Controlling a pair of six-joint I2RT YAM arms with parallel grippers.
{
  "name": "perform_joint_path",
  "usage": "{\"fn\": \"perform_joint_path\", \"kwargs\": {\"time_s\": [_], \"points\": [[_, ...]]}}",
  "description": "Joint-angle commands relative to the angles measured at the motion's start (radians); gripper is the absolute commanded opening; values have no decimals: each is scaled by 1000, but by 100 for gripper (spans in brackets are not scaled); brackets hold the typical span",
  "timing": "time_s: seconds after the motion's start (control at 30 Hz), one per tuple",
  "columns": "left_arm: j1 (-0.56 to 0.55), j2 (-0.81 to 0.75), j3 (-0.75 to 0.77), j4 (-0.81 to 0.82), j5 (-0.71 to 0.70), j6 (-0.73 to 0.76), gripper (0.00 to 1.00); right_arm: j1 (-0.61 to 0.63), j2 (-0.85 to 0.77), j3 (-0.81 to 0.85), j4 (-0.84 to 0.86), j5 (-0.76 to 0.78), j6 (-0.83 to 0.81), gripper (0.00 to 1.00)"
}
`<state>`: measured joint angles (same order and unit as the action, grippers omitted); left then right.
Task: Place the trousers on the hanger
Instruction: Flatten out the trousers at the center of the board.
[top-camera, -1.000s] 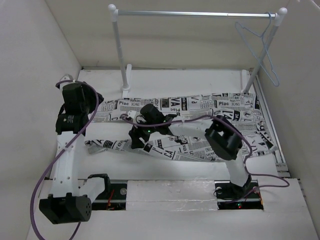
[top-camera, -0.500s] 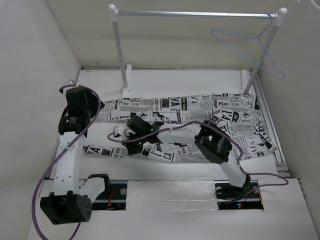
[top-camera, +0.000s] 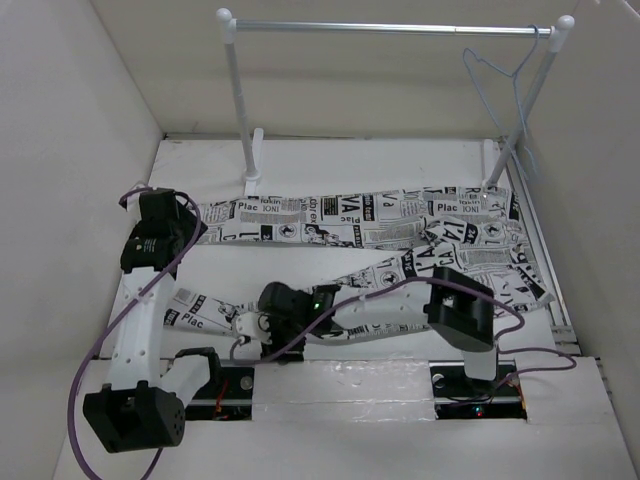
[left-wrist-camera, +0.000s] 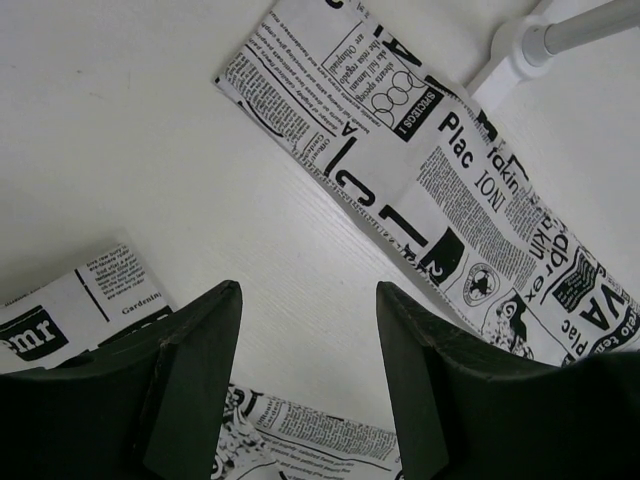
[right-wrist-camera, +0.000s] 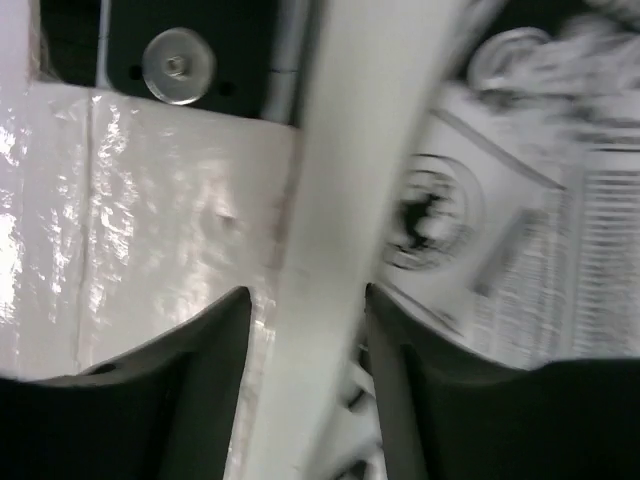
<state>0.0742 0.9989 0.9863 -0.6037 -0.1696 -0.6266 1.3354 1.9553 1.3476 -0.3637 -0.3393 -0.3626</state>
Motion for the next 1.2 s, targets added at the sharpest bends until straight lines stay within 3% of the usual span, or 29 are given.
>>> {"fn": "perform_joint_path", "kwargs": {"time_s": [0.0, 0.1, 0.17, 0.27, 0.3, 0.5, 0.57, 0.6, 0.63, 0.7, 0.93, 1.07, 1.17], "points": [[6, -22, 11, 4, -28, 10, 53, -116, -147, -11, 83, -47, -3, 51], [6, -29, -5, 18, -1, 18, 53, -221, -130, -2, 98, -86, -1, 14], [6, -42, -26, 28, 18, 19, 53, -258, -58, 39, 108, -83, -1, 18], [6, -55, -50, 33, 39, 13, 52, -294, 86, 167, 30, -113, -50, 46], [6, -63, -61, 36, 42, 19, 52, -294, 149, 204, -10, -137, -74, 51], [6, -66, -87, 51, 54, 25, 52, -294, 188, 188, 12, -204, -69, 53], [6, -66, -98, 56, 67, 24, 52, -294, 200, 182, 32, -220, -55, 42], [6, -65, -104, 61, 68, 24, 52, -303, 203, 180, 42, -227, -46, 25], [6, -63, -107, 64, 74, 25, 52, -314, 206, 176, 61, -234, -29, 15], [6, -59, -113, 65, 78, 30, 52, -329, 205, 174, 77, -241, -13, 2], [6, -40, -115, 68, 120, 61, 52, -453, 157, 209, 106, -231, 2, 0], [-4, -22, -123, 93, 165, 76, 52, -554, 79, 209, 187, -155, 103, 0], [-34, -2, -129, 108, 145, 70, 51, -564, 53, 192, 266, -164, 149, 0]]}}
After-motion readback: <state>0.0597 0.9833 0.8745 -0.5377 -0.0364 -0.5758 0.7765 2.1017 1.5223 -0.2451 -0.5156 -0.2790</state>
